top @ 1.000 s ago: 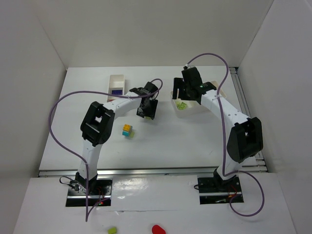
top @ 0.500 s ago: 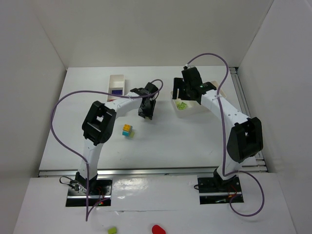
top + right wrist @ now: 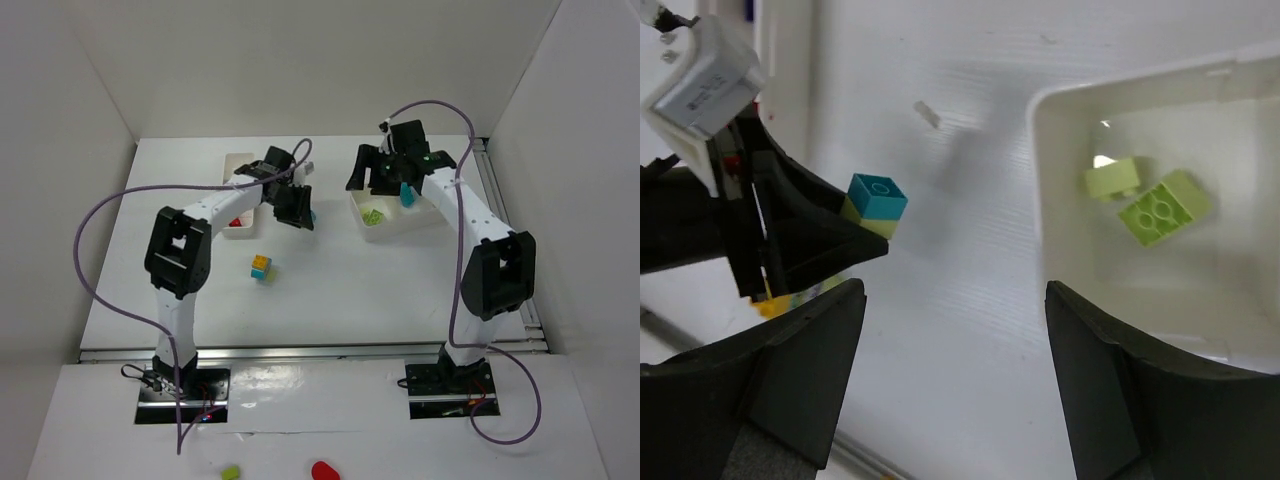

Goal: Sort the legos into containers by color

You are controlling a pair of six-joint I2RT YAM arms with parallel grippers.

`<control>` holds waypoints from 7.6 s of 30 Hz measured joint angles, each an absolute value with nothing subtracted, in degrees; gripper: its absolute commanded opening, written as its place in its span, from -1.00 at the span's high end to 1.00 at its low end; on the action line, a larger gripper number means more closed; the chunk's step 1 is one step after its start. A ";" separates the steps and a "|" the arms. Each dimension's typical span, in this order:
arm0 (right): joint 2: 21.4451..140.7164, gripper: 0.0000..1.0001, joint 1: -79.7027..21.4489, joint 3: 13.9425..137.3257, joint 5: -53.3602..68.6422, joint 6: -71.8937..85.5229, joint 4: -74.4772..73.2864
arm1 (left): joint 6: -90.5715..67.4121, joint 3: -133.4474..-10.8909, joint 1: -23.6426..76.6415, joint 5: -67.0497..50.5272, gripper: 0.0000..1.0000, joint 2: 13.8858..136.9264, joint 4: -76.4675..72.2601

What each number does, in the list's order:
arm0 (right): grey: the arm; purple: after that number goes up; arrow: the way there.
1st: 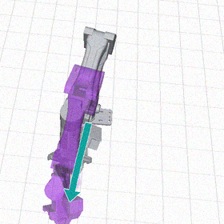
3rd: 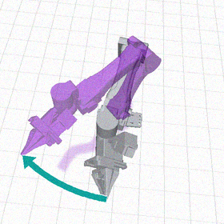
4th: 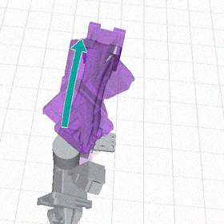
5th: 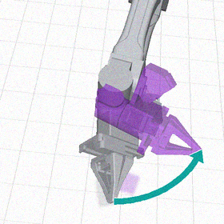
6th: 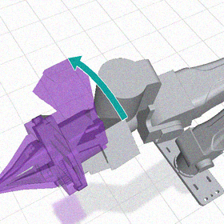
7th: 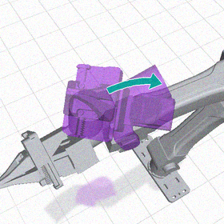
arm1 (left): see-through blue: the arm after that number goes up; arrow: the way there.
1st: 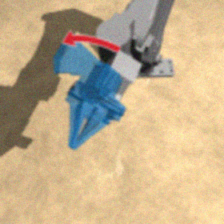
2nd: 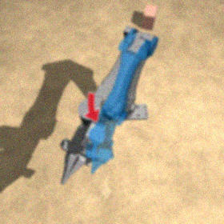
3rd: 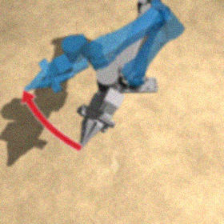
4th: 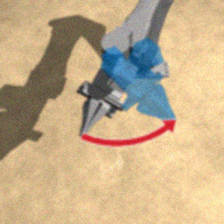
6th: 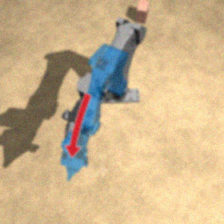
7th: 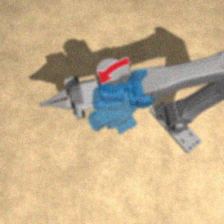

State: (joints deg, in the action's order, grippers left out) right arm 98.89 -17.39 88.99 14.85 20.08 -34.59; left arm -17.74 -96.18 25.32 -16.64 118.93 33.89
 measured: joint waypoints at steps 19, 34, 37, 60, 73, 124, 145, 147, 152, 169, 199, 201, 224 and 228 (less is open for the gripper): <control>109.38 -0.50 -20.32 92.86 40.42 35.59 -29.89 | -10.59 -94.61 22.83 -41.39 1.00 110.06 30.89; 109.36 0.47 -20.10 91.37 41.36 37.87 -27.66 | -10.72 -94.61 22.17 -39.42 1.00 109.89 30.87; 109.36 0.56 -20.03 91.39 41.12 37.98 -27.53 | -10.81 -94.61 22.02 -39.31 1.00 109.84 30.83; 96.99 0.56 -13.80 90.98 -8.60 33.41 -34.76 | -20.75 -109.93 28.56 -32.56 1.00 116.97 29.23; 99.29 -0.81 -7.46 85.65 -11.97 31.27 -33.95 | -28.99 -126.93 35.75 -22.70 0.99 133.49 32.80; 96.99 -0.83 -16.91 85.52 -9.19 22.87 -34.26 | -30.44 -68.84 31.16 18.59 -0.48 93.30 43.51; 97.01 -0.88 -16.91 85.93 5.23 18.39 -34.15 | -25.47 -85.91 20.34 -9.23 1.00 94.15 41.15; 96.99 -0.94 -16.91 85.93 11.11 16.95 -33.82 | -25.26 -88.33 17.50 -16.88 1.00 94.15 38.89; 96.88 -0.96 -16.91 85.43 23.18 17.12 -30.61 | -27.51 -88.77 13.06 -31.16 1.00 95.70 33.41; 96.92 -0.99 -20.01 79.81 46.06 25.87 -14.06 | -42.17 -78.96 9.08 -52.88 1.00 99.33 12.82; 102.78 0.30 -21.50 73.54 59.48 46.78 13.58 | -58.98 -72.82 6.02 -66.52 1.00 101.16 -15.29; 102.78 0.38 -21.47 72.42 59.68 48.42 16.01 | -58.87 -72.75 6.02 -66.63 1.00 101.19 -15.16; 102.02 0.51 -15.44 75.16 43.31 28.84 -13.02 | -48.97 -78.59 7.42 -60.49 1.00 104.31 1.58; 101.60 0.51 -14.81 76.66 40.18 26.28 -16.88 | -38.63 -88.77 12.56 -47.03 1.00 108.90 17.63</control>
